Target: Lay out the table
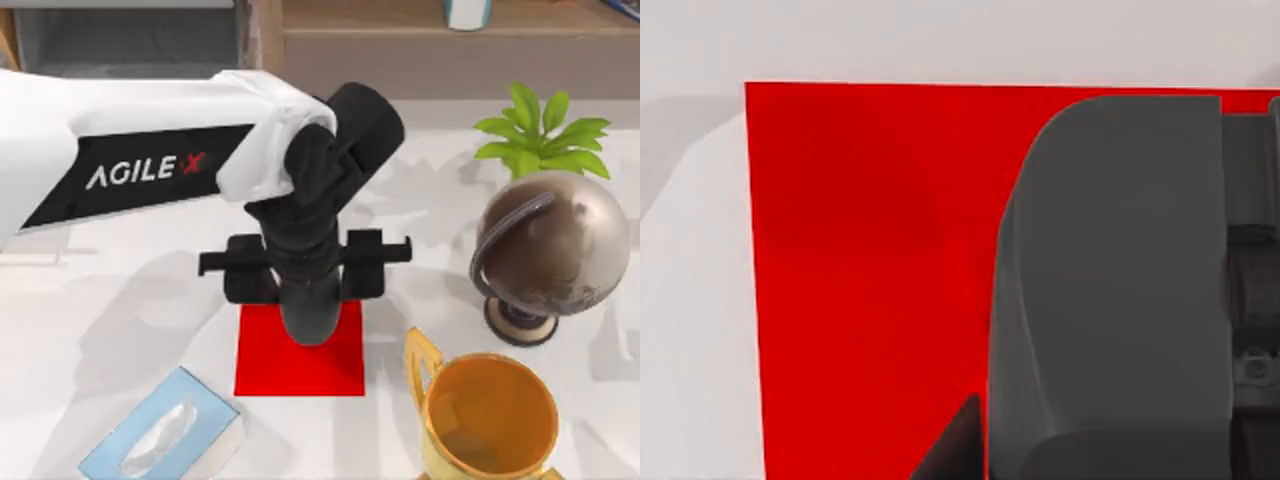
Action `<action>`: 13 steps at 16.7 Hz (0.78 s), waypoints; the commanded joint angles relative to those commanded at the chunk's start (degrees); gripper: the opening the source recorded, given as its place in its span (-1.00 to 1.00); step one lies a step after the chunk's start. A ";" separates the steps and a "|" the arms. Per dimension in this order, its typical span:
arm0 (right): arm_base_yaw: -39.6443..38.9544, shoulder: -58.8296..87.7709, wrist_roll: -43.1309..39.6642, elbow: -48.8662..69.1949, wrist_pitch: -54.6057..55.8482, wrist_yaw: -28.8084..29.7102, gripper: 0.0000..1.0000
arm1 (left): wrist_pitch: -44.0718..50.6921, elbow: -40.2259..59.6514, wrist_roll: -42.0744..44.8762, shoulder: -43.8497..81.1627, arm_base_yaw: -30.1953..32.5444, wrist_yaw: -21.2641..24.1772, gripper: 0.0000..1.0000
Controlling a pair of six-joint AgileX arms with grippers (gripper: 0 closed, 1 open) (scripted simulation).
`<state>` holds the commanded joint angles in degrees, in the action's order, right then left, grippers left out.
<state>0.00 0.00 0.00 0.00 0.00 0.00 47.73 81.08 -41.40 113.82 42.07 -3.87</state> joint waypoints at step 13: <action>0.00 0.00 0.00 0.00 0.00 0.00 1.00 | -0.13 -2.24 -0.12 2.95 0.17 0.02 -0.70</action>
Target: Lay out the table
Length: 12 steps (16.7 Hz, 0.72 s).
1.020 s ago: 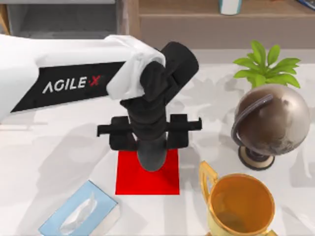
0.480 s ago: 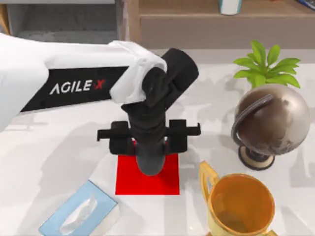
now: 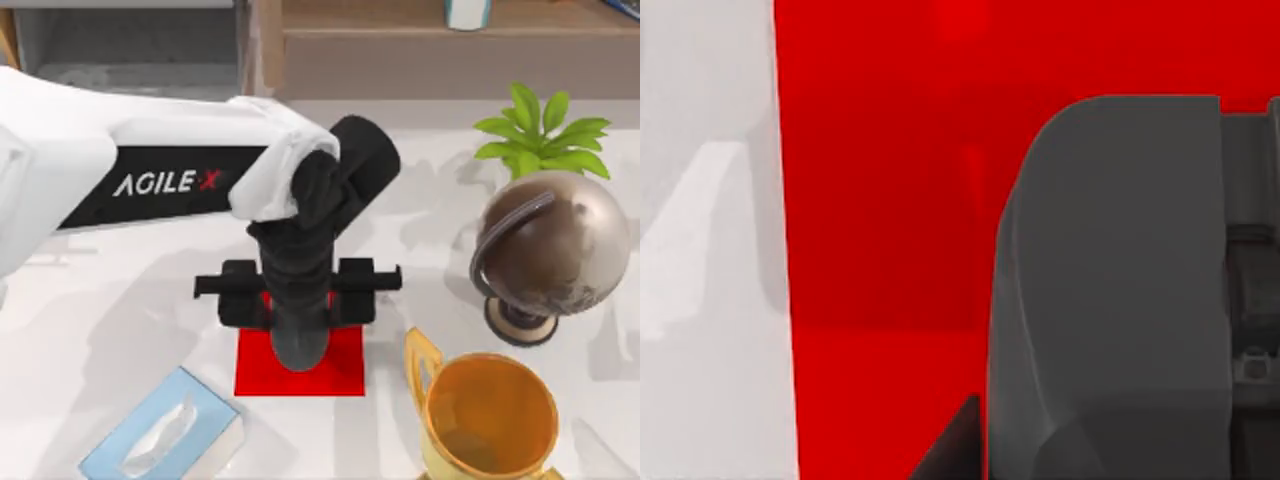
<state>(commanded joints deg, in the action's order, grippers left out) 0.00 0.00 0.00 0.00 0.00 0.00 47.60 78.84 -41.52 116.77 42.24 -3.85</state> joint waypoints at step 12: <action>0.00 0.00 0.00 0.00 0.00 0.00 1.00 | 0.00 0.00 0.00 0.00 0.00 0.00 1.00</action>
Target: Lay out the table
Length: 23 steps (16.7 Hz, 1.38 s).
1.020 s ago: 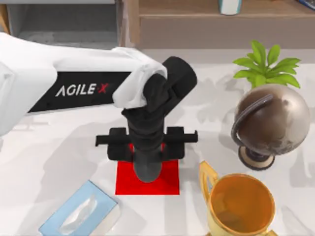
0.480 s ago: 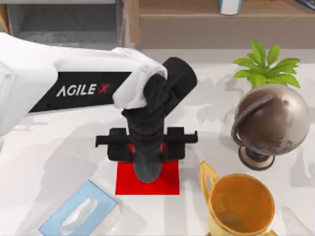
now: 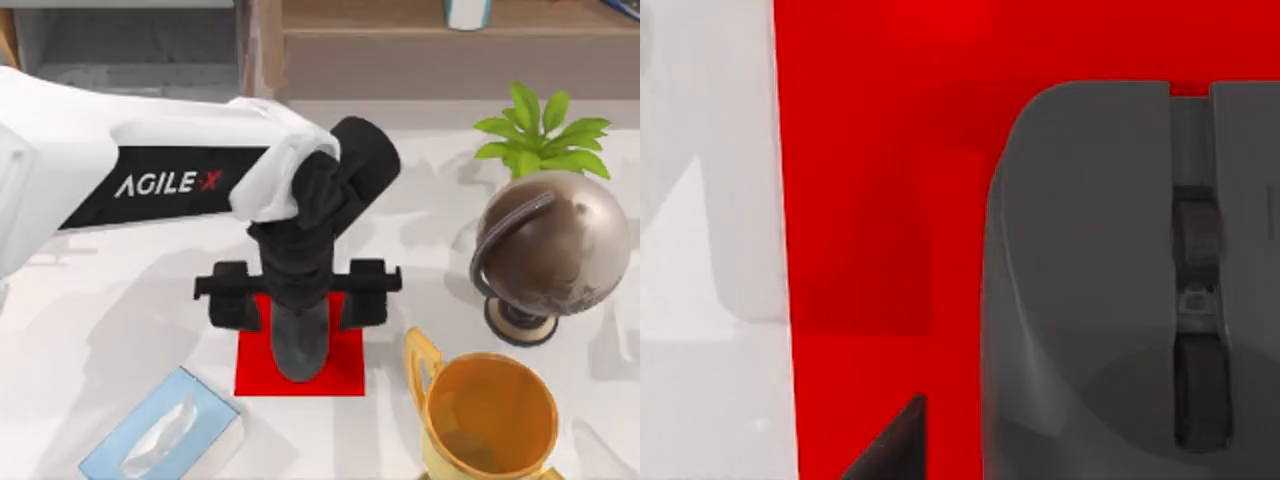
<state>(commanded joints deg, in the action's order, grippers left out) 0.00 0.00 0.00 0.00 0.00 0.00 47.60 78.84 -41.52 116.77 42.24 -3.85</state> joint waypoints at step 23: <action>0.00 0.00 0.00 0.00 0.00 0.00 1.00 | -51.37 -24.90 47.76 -14.95 -27.10 25.80 1.00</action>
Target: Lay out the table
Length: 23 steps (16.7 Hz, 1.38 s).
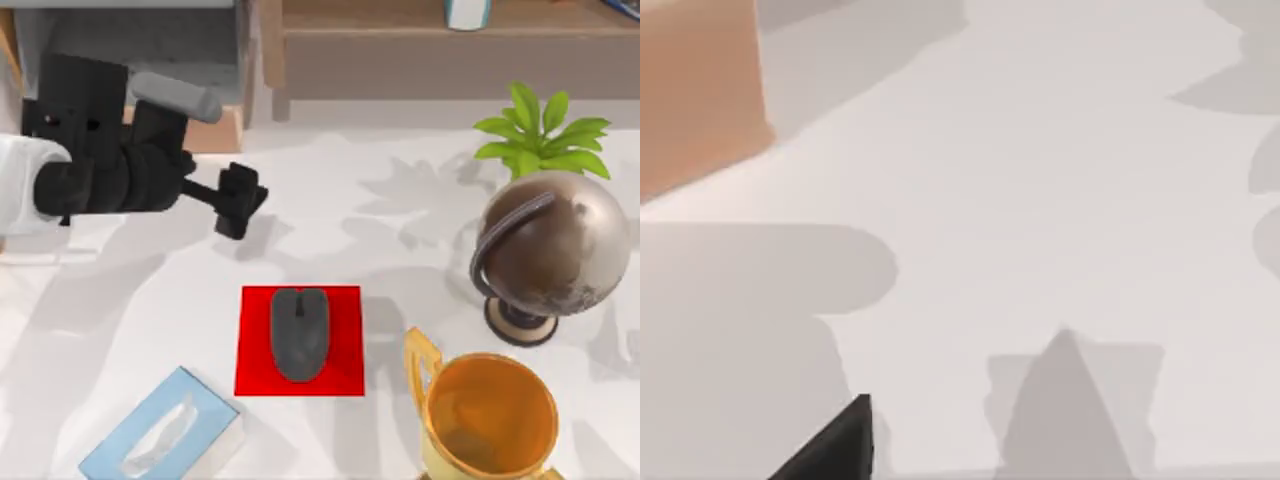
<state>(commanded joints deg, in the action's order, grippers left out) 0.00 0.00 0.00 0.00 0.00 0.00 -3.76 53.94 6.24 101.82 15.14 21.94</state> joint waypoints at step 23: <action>0.00 0.00 0.00 0.00 0.00 0.00 1.00 | -84.51 -28.88 84.92 12.29 -56.34 21.68 1.00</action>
<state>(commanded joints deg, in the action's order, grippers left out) 0.00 0.00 0.00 0.00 0.00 0.00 -88.27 25.07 91.15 114.11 -41.20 43.63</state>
